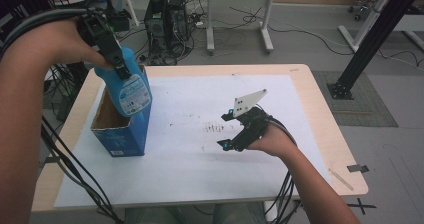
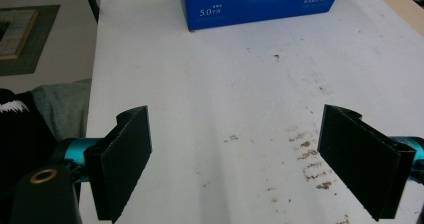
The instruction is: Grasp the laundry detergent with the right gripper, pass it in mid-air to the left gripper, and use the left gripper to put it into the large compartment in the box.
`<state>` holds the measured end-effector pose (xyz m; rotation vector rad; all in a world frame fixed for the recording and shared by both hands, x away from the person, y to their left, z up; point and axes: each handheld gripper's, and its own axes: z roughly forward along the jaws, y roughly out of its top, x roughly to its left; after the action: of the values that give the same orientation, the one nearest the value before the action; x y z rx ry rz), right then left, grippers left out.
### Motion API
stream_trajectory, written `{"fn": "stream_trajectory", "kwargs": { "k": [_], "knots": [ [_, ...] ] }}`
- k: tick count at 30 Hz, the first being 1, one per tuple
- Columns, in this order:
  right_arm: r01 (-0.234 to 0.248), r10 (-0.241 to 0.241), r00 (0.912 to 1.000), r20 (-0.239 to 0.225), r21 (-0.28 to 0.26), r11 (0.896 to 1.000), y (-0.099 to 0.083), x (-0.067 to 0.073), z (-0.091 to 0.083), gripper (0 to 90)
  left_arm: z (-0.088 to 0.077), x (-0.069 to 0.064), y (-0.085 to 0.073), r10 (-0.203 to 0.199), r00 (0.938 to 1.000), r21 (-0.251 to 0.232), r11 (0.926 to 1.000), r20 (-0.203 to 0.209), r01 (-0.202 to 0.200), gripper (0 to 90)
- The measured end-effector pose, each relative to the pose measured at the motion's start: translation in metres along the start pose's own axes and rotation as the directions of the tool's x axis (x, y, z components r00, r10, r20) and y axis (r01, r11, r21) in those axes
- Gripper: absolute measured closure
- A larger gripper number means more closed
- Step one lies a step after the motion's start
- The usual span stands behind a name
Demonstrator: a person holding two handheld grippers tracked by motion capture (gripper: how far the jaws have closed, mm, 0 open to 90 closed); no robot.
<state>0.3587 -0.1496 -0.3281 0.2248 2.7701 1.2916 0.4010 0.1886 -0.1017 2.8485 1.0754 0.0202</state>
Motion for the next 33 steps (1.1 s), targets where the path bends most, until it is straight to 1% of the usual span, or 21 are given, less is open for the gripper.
{"fn": "stream_trajectory", "kwargs": {
  "k": [1,2,3,4,5,6,9,11,13,14,15,16,17,19,20,21,22,24,26,28,33],
  "knots": [
    [-0.015,0.015,0.9999,0.0,0.01,1.0,-0.001,0.002,-0.001,13.2,-0.002,0.006,-0.003,0.009,1.0,0.015,0.9999,-0.003,-0.009,38.1],
    [0.0,0.0,1.0,0.002,0.002,1.0,0.0,0.0,-0.001,13.2,-0.003,0.009,-0.005,-0.003,1.0,0.013,0.9999,-0.002,0.003,38.1],
    [0.0,0.0,1.0,-0.001,0.001,1.0,0.0,0.0,0.0,13.2,-0.003,0.012,-0.008,-0.023,0.9997,0.006,0.9997,0.001,0.023,38.2],
    [-0.001,0.001,1.0,0.001,0.0,1.0,0.0,0.0,-0.001,13.2,-0.004,0.016,-0.01,-0.024,0.9997,0.011,0.9997,-0.001,0.024,38.1],
    [-0.005,0.005,1.0,0.005,0.002,1.0,0.0,0.0,-0.001,13.2,-0.004,0.019,-0.012,-0.037,0.9993,0.012,0.9992,-0.003,0.037,38.2],
    [-0.003,0.003,1.0,0.006,0.0,1.0,-0.001,0.0,-0.001,13.2,-0.004,0.021,-0.013,-0.053,0.9985,0.006,0.9986,-0.009,0.053,38.2],
    [-0.01,0.01,0.9999,0.006,0.004,1.0,-0.001,0.0,0.0,13.2,-0.005,0.028,-0.018,-0.078,0.9967,0.013,0.9968,-0.024,0.078,38.2],
    [-0.005,0.005,1.0,0.003,0.008,1.0,-0.001,-0.001,0.001,13.2,-0.004,0.032,-0.02,-0.098,0.9949,0.018,0.995,-0.025,0.099,38.2],
    [-0.009,0.009,0.9999,0.005,0.008,1.0,0.0,-0.001,0.002,13.2,-0.003,0.036,-0.023,-0.108,0.9938,0.022,0.9939,-0.027,0.108,38.2],
    [-0.006,0.006,1.0,0.003,0.008,1.0,0.0,-0.001,0.002,13.2,-0.003,0.039,-0.024,-0.103,0.9942,0.03,0.9941,-0.031,0.104,38.2],
    [-0.007,0.007,1.0,0.003,0.011,1.0,0.0,-0.001,0.002,13.2,-0.001,0.04,-0.025,-0.119,0.9924,0.02,0.9926,-0.029,0.12,38.2],
    [-0.011,0.011,0.9999,0.007,0.01,1.0,0.0,0.0,0.003,13.2,0.0,0.041,-0.026,-0.119,0.9923,0.022,0.9926,-0.035,0.12,38.2],
    [-0.012,0.012,0.9999,0.008,0.011,1.0,0.0,0.0,0.003,13.2,0.001,0.043,-0.026,-0.107,0.9935,0.034,0.9936,-0.04,0.108,38.2],
    [-0.012,0.012,0.9999,0.009,0.011,1.0,0.0,0.0,0.002,13.2,0.005,0.046,-0.027,-0.107,0.9927,0.035,0.9934,-0.056,0.109,38.1],
    [-0.014,0.014,0.9998,0.013,0.008,1.0,0.0,0.0,0.001,13.2,0.006,0.047,-0.027,-0.099,0.9934,0.038,0.9941,-0.059,0.101,38.1],
    [-0.015,0.015,0.9998,0.014,0.013,1.0,0.0,-0.001,0.001,13.2,0.009,0.049,-0.028,-0.081,0.9946,0.046,0.9954,-0.065,0.084,38.2],
    [-0.019,0.019,0.9997,0.018,0.002,1.0,0.0,0.0,0.001,13.2,0.011,0.049,-0.028,-0.086,0.9939,0.043,0.9951,-0.068,0.089,38.2],
    [-0.017,0.017,0.9996,0.022,-0.001,1.0,0.0,0.0,0.001,13.2,0.014,0.052,-0.029,-0.072,0.9955,0.053,0.9957,-0.061,0.075,38.2],
    [-0.019,0.019,0.9996,0.022,0.0,1.0,0.0,0.001,0.0,13.2,0.018,0.053,-0.03,-0.065,0.9962,0.045,0.9967,-0.058,0.068,38.1],
    [-0.02,0.02,0.9996,0.019,0.002,1.0,0.0,0.002,0.001,13.2,0.021,0.055,-0.031,-0.065,0.9966,0.049,0.9965,-0.05,0.067,38.1],
    [-0.015,0.016,0.9996,0.022,-0.002,1.0,-0.001,0.002,0.0,13.2,0.028,0.054,-0.031,-0.068,0.9965,0.045,0.9965,-0.05,0.07,38.1]
  ]
}}
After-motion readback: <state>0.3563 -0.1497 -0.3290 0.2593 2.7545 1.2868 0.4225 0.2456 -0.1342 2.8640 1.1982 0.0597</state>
